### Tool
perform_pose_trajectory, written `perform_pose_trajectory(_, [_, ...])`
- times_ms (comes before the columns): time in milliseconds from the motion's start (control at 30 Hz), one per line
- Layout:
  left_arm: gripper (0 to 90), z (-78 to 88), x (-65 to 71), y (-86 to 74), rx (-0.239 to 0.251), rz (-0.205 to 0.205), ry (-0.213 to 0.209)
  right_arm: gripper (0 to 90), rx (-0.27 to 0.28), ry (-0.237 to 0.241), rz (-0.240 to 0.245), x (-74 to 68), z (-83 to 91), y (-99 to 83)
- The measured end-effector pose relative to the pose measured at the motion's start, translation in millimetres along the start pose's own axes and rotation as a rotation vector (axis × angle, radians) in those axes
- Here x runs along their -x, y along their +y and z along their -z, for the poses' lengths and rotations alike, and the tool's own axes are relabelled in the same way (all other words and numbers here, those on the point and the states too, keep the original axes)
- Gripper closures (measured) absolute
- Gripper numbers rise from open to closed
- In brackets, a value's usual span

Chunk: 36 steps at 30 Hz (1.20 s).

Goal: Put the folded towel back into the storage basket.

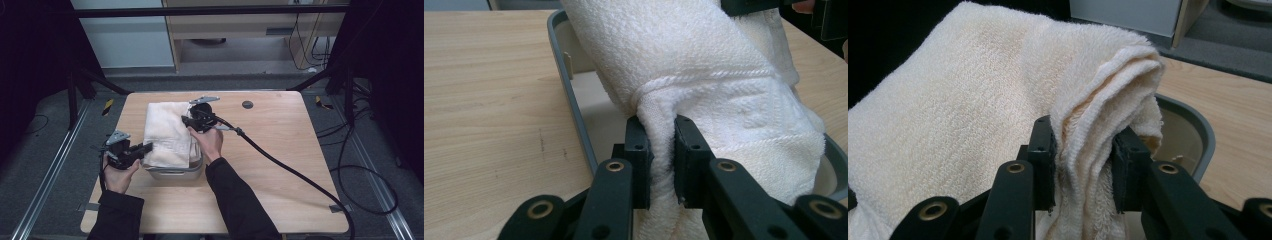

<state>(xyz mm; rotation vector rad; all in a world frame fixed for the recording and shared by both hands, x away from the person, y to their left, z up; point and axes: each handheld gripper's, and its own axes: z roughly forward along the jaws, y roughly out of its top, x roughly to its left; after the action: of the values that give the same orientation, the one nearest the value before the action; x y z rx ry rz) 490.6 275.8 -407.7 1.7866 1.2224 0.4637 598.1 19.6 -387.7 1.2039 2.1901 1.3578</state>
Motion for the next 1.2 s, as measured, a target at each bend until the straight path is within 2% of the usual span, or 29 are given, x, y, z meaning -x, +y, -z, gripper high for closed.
perform_pose_trajectory(267, [78.5, -9.1, 0.9, -4.0, -0.030, -0.008, 0.015, 67.5, -0.022, -0.014, 0.002, 4.1, -7.5, -10.5])
perform_pose_trajectory(533, [78.5, -18.3, 3.3, -7.9, -0.054, -0.015, 0.027, 67.1, -0.042, -0.018, -0.017, 10.5, -13.0, -19.5])
perform_pose_trajectory(967, [77.6, -29.6, 3.9, -13.1, -0.092, -0.027, 0.062, 65.8, -0.067, -0.036, -0.004, 13.2, -22.4, -30.3])
perform_pose_trajectory(1200, [72.8, -32.5, 6.3, -14.2, -0.121, -0.056, 0.099, 64.0, -0.088, -0.041, 0.022, 13.4, -25.4, -33.7])
